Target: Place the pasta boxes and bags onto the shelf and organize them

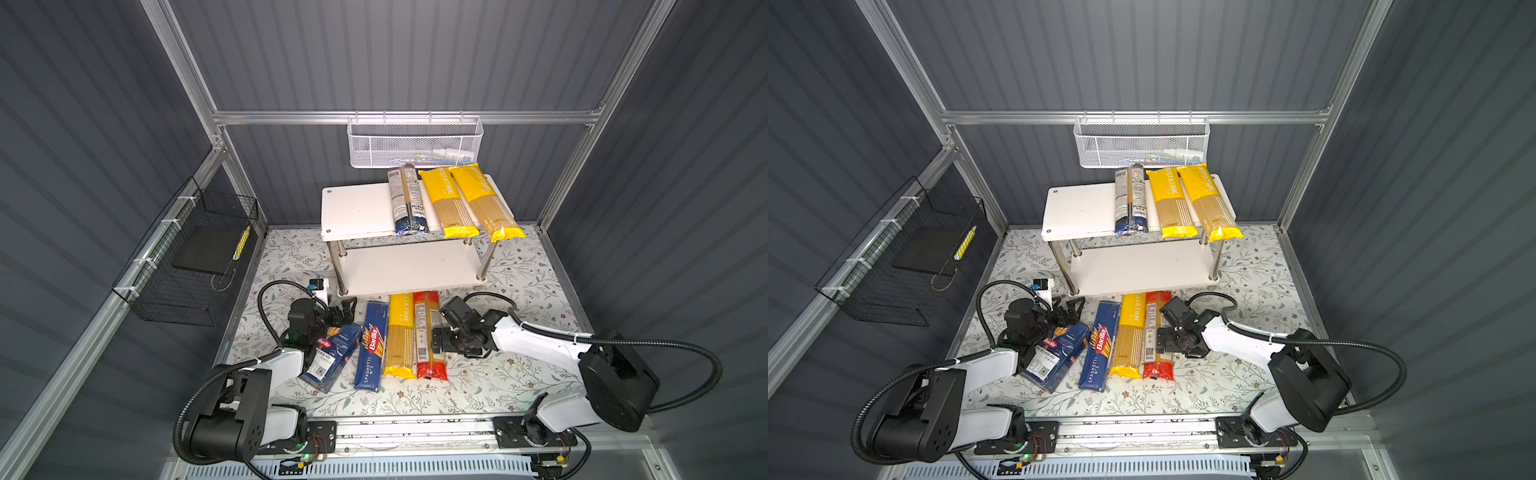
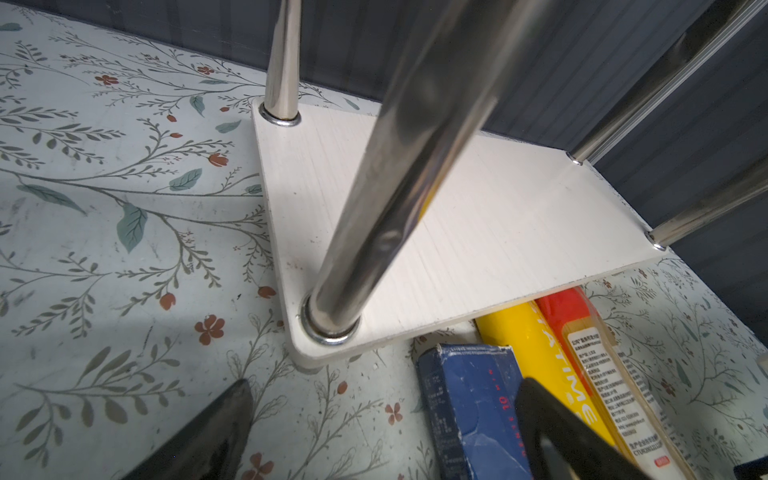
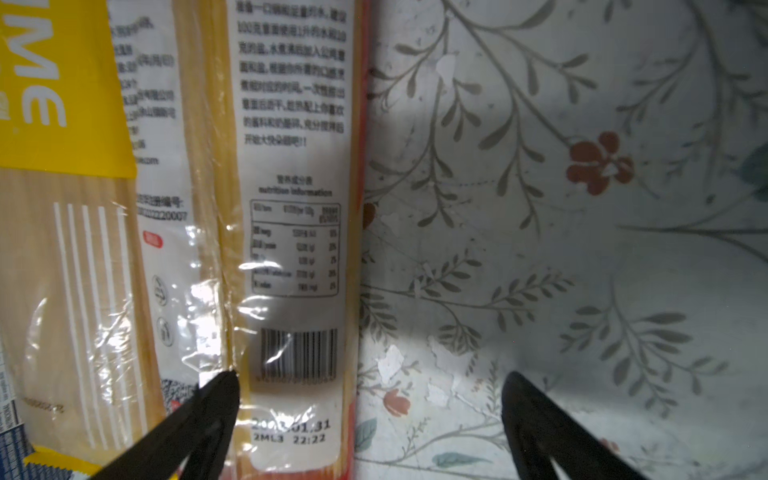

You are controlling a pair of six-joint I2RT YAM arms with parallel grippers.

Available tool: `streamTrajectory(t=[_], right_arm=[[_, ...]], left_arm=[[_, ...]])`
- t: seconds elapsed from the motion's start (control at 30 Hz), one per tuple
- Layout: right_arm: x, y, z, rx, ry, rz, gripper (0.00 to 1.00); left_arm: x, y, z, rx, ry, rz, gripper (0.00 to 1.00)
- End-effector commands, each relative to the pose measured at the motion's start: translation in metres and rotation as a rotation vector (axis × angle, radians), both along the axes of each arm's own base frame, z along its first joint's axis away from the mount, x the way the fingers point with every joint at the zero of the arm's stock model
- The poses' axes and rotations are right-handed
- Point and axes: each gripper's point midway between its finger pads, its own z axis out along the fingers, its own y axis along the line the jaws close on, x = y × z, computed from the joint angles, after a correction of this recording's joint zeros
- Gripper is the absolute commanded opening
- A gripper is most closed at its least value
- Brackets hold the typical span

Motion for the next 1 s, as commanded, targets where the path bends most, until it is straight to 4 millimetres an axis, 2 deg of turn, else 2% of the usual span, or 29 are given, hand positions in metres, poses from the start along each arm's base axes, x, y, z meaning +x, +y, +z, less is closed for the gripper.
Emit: streamTrajectory(t=[0.0, 0.17, 0.43, 0.63, 0.77, 0.97], right_arm=[[0.007, 0.014, 0.008, 0.022, -0.012, 0.026, 0.99], [0.011, 0.027, 0.020, 0.051, -0.044, 0.057, 0.99], [0.008, 0.018, -0.005, -0.058, 0.022, 0.064, 0.99], [0.011, 0.022, 0.000, -0.042, 0.001, 0.074, 0.99], [0.011, 0.025, -0.005, -0.039, 0.012, 0.078, 0.99], [0.013, 0.039, 0.002, -0.016, -0.007, 0.118, 0.99]], left_arm=[[-0.016, 0.001, -0.030, -0.005, 0.125, 0.007, 0.99], [-0.017, 0.001, -0.029, -0.006, 0.117, 0.007, 0.99], [-0.016, -0.002, -0.032, -0.006, 0.135, -0.006, 0.99], [-0.015, -0.001, -0.031, -0.006, 0.128, 0.002, 0.99], [-0.016, -0.001, -0.031, -0.005, 0.131, -0.005, 0.99], [-0.016, -0.002, -0.032, -0.005, 0.133, -0.005, 0.99]])
